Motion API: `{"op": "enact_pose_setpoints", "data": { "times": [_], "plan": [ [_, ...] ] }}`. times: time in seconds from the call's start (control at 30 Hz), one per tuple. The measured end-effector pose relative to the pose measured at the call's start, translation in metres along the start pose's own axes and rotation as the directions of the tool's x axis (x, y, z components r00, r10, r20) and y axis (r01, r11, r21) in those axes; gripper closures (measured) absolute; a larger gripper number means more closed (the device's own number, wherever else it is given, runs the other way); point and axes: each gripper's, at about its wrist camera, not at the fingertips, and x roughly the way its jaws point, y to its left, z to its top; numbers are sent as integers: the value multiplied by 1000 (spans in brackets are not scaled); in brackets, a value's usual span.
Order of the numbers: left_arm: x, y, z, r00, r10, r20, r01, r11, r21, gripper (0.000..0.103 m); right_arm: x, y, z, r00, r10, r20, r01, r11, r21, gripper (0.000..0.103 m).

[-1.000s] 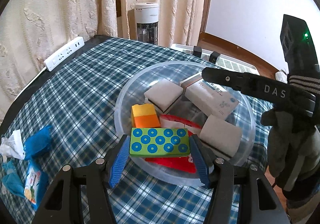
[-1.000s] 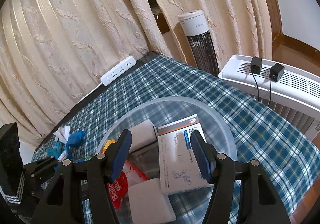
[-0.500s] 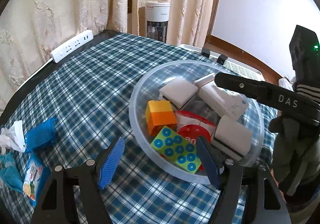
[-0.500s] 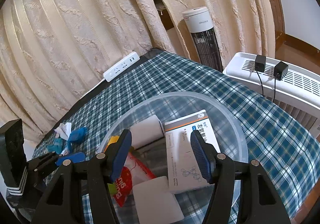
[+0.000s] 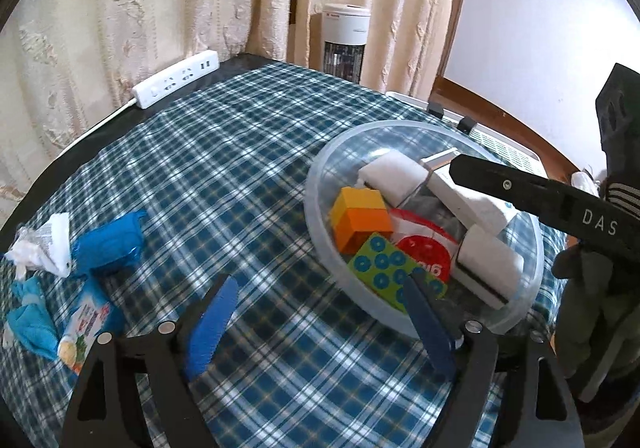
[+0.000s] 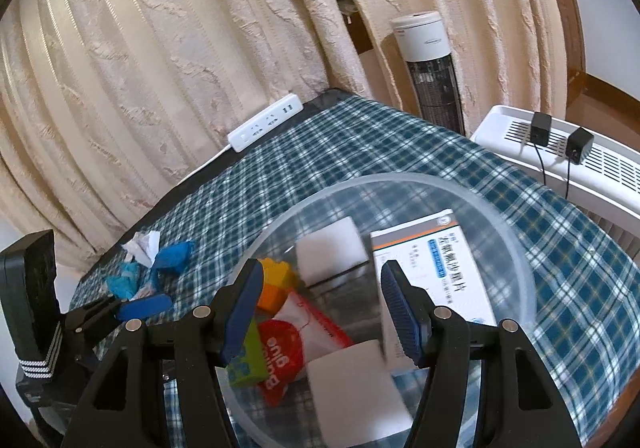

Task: Organize objects
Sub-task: 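Open right gripper to release the sponge while left drops the green block into the bowl, then withdraw both open grippers from the bowl toward the remaining items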

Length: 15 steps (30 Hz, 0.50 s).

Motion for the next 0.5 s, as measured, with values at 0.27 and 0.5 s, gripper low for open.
{"op": "enact_pose_setpoints", "data": {
  "times": [0.27, 0.5],
  "plan": [
    [-11, 25, -9, 999, 36, 10, -35, 997, -61, 14, 1, 21, -4, 1000, 24, -11, -25, 999, -39, 37],
    [-23, 53, -19, 997, 74, 13, -72, 989, -129, 14, 5, 41, -8, 998, 47, -30, -49, 996, -70, 37]
  ]
}}
